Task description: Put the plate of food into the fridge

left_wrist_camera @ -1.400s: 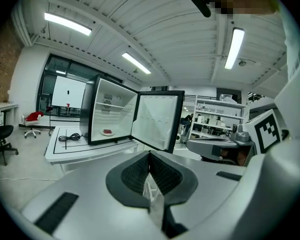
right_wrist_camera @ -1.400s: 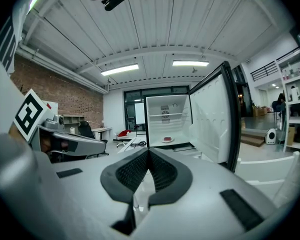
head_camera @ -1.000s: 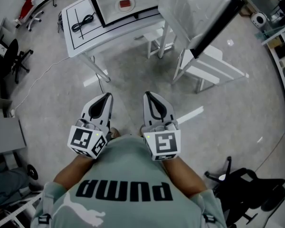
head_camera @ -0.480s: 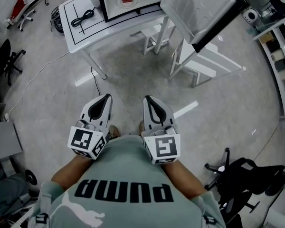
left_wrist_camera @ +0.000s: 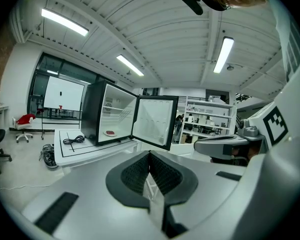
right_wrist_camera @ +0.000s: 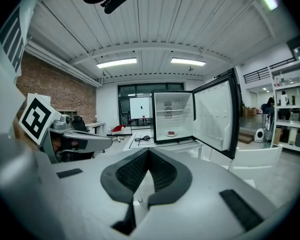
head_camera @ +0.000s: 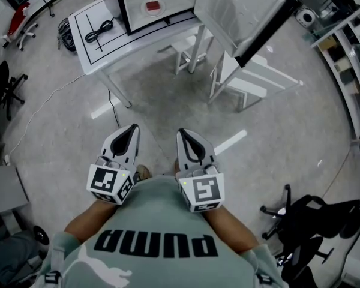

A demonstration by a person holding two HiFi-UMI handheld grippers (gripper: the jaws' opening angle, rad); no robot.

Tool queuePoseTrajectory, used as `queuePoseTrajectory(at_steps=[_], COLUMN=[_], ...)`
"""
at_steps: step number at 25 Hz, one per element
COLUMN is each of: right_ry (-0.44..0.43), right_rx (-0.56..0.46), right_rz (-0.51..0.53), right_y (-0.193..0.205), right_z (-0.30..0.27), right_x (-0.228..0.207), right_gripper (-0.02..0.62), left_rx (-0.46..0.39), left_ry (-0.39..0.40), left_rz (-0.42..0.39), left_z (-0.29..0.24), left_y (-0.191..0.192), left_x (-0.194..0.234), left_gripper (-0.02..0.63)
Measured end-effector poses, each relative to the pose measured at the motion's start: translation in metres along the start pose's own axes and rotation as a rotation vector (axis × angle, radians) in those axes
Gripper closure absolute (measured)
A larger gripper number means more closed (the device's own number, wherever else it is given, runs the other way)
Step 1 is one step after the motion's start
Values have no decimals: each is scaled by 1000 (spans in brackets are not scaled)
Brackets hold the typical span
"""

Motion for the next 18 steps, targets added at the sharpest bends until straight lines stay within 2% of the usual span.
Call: queuePoseTrajectory(at_steps=[18], right_ry=[-6], right_rx=[-30], right_rz=[5], right_y=[-10], right_z=[-5], right_x=[-1], right_gripper=[592], left_rx=[-33], left_ry=[-16], left_rz=[-5], left_z=[2], left_y=[-6], left_x=[0], left_gripper=[600])
Point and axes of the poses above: the fingertips, and each gripper's own axes: z backward along the fingers, x to its left, y out of its underside, the point moved 1 cm from there along z, backward along the fingers, and after that the axes turned 13 degrees about -y, right-handed, at the moved point
